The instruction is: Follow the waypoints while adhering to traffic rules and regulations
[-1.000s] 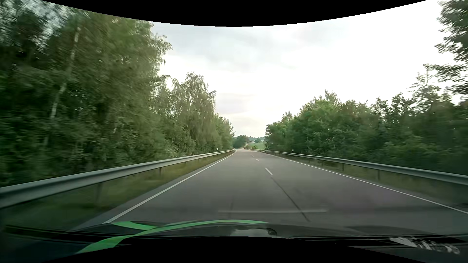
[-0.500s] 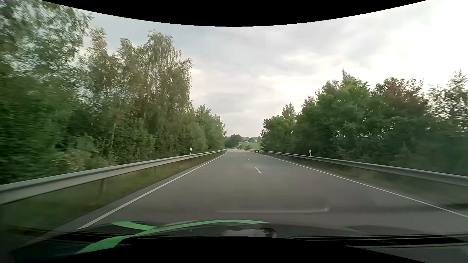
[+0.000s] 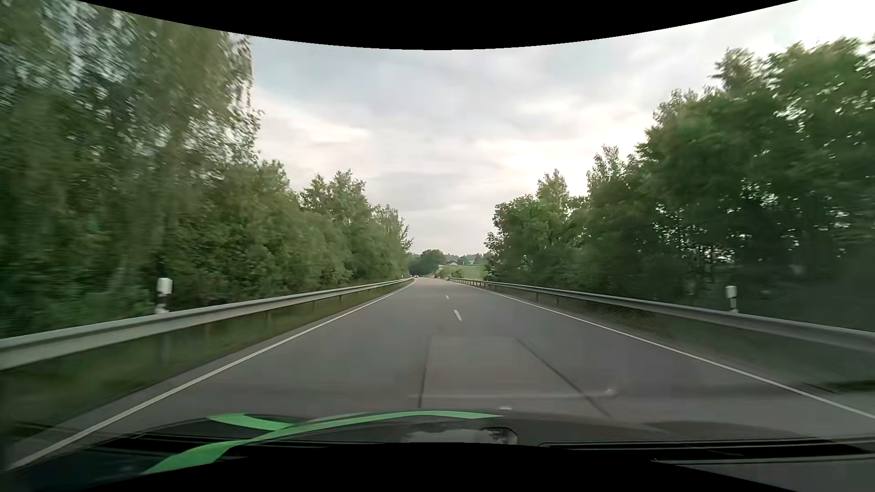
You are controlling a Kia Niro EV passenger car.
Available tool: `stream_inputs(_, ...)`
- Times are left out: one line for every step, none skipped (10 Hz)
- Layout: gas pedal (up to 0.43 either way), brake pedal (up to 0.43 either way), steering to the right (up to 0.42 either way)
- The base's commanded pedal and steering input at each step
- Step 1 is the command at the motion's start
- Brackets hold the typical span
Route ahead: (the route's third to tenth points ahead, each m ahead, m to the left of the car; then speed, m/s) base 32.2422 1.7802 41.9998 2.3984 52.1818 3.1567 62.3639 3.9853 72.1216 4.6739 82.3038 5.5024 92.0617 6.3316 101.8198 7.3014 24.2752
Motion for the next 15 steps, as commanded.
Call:
stream_inputs(0.610, 0.000, 0.003)
stream_inputs(0.559, 0.000, 0.000)
stream_inputs(0.551, 0.000, -0.003)
stream_inputs(0.551, 0.000, -0.003)
stream_inputs(0.539, 0.000, -0.003)
stream_inputs(0.500, 0.000, -0.003)
stream_inputs(0.480, 0.000, -0.004)
stream_inputs(0.461, 0.000, -0.005)
stream_inputs(0.441, 0.000, -0.006)
stream_inputs(0.441, 0.000, -0.008)
stream_inputs(0.421, 0.000, -0.009)
stream_inputs(0.409, 0.000, -0.009)
stream_inputs(0.398, 0.000, -0.009)
stream_inputs(0.378, 0.000, -0.010)
stream_inputs(0.358, 0.000, -0.010)
